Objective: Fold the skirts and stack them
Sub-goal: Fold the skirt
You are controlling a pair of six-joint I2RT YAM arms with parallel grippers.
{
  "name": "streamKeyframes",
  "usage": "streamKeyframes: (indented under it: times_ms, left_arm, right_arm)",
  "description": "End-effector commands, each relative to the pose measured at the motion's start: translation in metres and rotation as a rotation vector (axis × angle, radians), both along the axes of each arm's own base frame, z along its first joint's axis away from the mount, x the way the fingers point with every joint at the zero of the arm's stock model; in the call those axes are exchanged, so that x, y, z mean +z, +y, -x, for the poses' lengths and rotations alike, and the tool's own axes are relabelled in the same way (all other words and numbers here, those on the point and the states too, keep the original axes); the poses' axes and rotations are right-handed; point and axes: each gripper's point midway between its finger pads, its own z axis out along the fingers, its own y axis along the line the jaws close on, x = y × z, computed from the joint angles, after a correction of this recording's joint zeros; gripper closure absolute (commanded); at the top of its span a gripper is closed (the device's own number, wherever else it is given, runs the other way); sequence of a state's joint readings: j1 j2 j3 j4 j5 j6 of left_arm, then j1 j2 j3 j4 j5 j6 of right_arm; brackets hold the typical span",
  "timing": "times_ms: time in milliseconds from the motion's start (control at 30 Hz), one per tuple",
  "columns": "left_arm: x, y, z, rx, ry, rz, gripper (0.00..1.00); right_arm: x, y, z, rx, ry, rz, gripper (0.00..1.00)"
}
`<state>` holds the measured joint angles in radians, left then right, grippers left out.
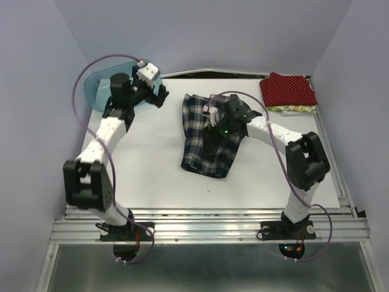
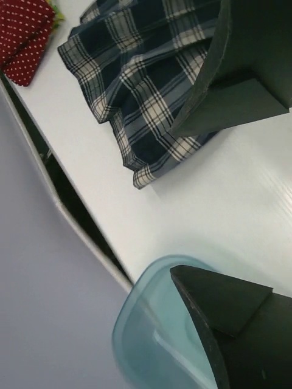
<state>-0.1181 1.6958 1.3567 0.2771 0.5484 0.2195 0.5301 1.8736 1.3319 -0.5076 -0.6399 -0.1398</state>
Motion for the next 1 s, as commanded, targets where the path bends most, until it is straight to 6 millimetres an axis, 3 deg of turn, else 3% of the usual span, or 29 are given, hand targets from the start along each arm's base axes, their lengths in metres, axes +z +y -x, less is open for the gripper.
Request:
streamKeyframes:
  times_ms: [0,33,67,133,167,200,300,367,400,433,500,533,633,667,733,767,800,967]
  left_arm:
    - [-0.011,0.009,0.088,-0.186,-0.192,-0.431,0.01]
    - [-0.021,0.012,0.1,-0.211,-0.236,-0.532,0.01]
    - [-0.033,0.004,0.129,-0.261,-0.266,-0.574,0.01]
    - [-0.048,-0.005,0.158,-0.336,-0.31,-0.663,0.01]
    - [-0.074,-0.01,0.177,-0.396,-0.321,-0.723,0.01]
    - [-0.067,-0.028,0.199,-0.447,-0.401,-0.752,0.02]
    - [-0.098,-0.056,0.246,-0.572,-0.501,-0.821,0.02]
    - [-0.111,-0.067,0.262,-0.599,-0.529,-0.841,0.02]
    - [-0.129,-0.065,0.268,-0.6,-0.51,-0.873,0.02]
    - [-0.128,-0.079,0.277,-0.62,-0.558,-0.865,0.02]
    - [-0.143,-0.082,0.279,-0.599,-0.59,-0.905,0.01]
    - [-0.161,-0.086,0.287,-0.632,-0.589,-0.931,0.01]
    - [-0.168,-0.085,0.278,-0.578,-0.638,-0.981,0.01]
    - [-0.185,-0.079,0.278,-0.591,-0.623,-1.032,0.01]
    - [-0.183,-0.075,0.267,-0.522,-0.664,-1.072,0.01]
    - [-0.198,-0.07,0.269,-0.541,-0.645,-1.102,0.01]
    - [-0.189,-0.073,0.264,-0.497,-0.691,-1.089,0.01]
    - [-0.189,-0.062,0.253,-0.388,-0.768,-1.152,0.01]
  right_arm:
    - [0.1,-0.006,-0.044,-0.1,-0.188,-0.143,0.0]
    - [0.103,-0.017,-0.055,-0.149,-0.182,-0.145,0.0]
    - [0.1,-0.022,-0.058,-0.163,-0.172,-0.139,0.0]
    - [0.088,-0.026,-0.058,-0.182,-0.132,-0.128,0.01]
    - [0.077,-0.028,-0.053,-0.185,-0.104,-0.114,0.01]
    - [0.07,-0.028,-0.05,-0.182,-0.081,-0.109,0.02]
    - [0.042,-0.027,-0.046,-0.177,-0.011,-0.089,0.04]
    - [0.019,-0.027,-0.047,-0.177,0.021,-0.069,0.05]
    - [0.008,-0.027,-0.046,-0.171,0.03,-0.06,0.06]
    - [-0.001,-0.029,-0.046,-0.166,0.034,-0.048,0.07]
    - [-0.033,-0.034,-0.04,-0.155,0.069,-0.007,0.09]
    - [-0.049,-0.036,-0.036,-0.152,0.102,0.015,0.1]
    - [-0.074,-0.045,-0.031,-0.151,0.119,0.071,0.12]
    - [-0.086,-0.049,-0.029,-0.155,0.126,0.102,0.12]
    - [-0.094,-0.053,-0.026,-0.147,0.133,0.119,0.12]
    - [-0.099,-0.055,-0.023,-0.146,0.143,0.13,0.12]
    - [-0.105,-0.056,-0.021,-0.143,0.152,0.14,0.13]
    - [-0.118,-0.061,-0.017,-0.136,0.164,0.17,0.13]
